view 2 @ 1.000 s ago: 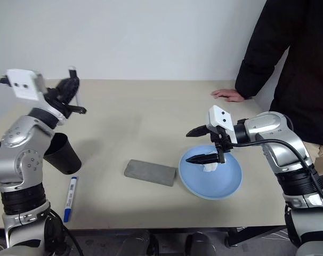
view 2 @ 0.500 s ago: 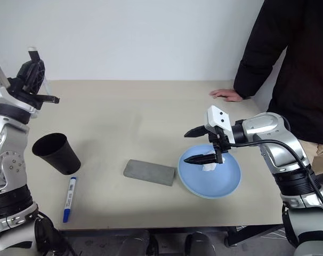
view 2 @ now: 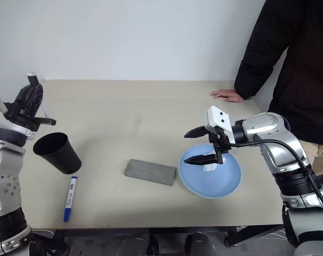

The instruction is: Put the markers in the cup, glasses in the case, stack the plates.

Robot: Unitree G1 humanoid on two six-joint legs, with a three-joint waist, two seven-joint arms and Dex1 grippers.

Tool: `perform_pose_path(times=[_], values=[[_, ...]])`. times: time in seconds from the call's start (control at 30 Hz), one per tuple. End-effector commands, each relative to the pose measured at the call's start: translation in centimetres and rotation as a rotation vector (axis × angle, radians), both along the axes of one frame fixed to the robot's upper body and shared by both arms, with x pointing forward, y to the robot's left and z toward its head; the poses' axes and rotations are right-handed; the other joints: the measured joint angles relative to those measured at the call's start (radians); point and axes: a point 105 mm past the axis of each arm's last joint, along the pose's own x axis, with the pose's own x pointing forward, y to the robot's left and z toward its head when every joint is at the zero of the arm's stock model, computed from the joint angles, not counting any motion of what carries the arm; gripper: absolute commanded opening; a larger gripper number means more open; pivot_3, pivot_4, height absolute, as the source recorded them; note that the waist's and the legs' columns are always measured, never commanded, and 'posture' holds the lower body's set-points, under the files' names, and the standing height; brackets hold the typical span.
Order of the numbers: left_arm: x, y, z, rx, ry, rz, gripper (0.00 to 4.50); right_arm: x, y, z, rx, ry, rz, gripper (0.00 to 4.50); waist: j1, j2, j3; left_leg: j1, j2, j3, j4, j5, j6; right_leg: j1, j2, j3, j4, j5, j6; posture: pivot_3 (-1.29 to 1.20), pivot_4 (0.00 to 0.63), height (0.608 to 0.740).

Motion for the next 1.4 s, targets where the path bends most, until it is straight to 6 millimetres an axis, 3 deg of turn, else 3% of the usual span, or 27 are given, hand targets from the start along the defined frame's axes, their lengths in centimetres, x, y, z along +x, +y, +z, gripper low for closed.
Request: perform_pose_path(times=[0.03, 0.5, 0.93, 1.37, 1.4], values=[[-0.9, -0.1, 0.9, 0.020, -0.057, 0.003, 0.10, 0.1, 0.2, 1.4, 0.006, -0.045, 0.015, 4.50, 0.000, 0.000, 0.000, 0.000, 0.000, 0.000, 0.000, 0.000, 0.000, 0.000, 0.000, 0.000, 0.000, 0.000, 0.000, 0.00, 0.000, 0.697], [-0.3, 1.4, -2.0, 0.062, 0.030, 0.051, 0.10, 0.0, 0.0, 1.5, 0.006, -0.040, 0.006, 4.50, 0.000, 0.000, 0.000, 0.000, 0.000, 0.000, 0.000, 0.000, 0.000, -0.002, -0.001, 0.000, 0.000, 0.000, 0.000, 0.00, 0.000, 0.697], [-0.2, 0.8, -4.6, 0.124, 0.088, 0.038, 0.10, -0.1, 0.0, 1.7, 0.008, -0.034, 0.006, 4.50, 0.000, 0.000, 0.000, -0.001, 0.000, 0.001, -0.001, 0.000, 0.000, -0.004, -0.001, 0.000, 0.000, 0.000, -0.001, 0.00, 0.000, 0.697], [-0.3, 0.7, -5.2, 0.125, 0.099, 0.036, 4.46, -0.1, -0.1, 1.7, 0.005, -0.031, 0.004, 4.50, 0.000, 0.000, 0.000, -0.001, 0.000, 0.001, -0.002, 0.000, 0.000, -0.005, -0.002, 0.000, 0.000, 0.000, -0.001, 0.00, 0.000, 0.697], [-0.2, 0.6, -5.2, 0.124, 0.099, 0.035, 4.46, -0.1, -0.1, 1.7, 0.005, -0.030, 0.005, 4.50, 0.000, 0.000, 0.000, -0.001, 0.000, 0.001, -0.002, 0.000, 0.000, -0.005, -0.002, 0.000, 0.000, 0.000, -0.001, 0.00, 0.000, 0.697]])
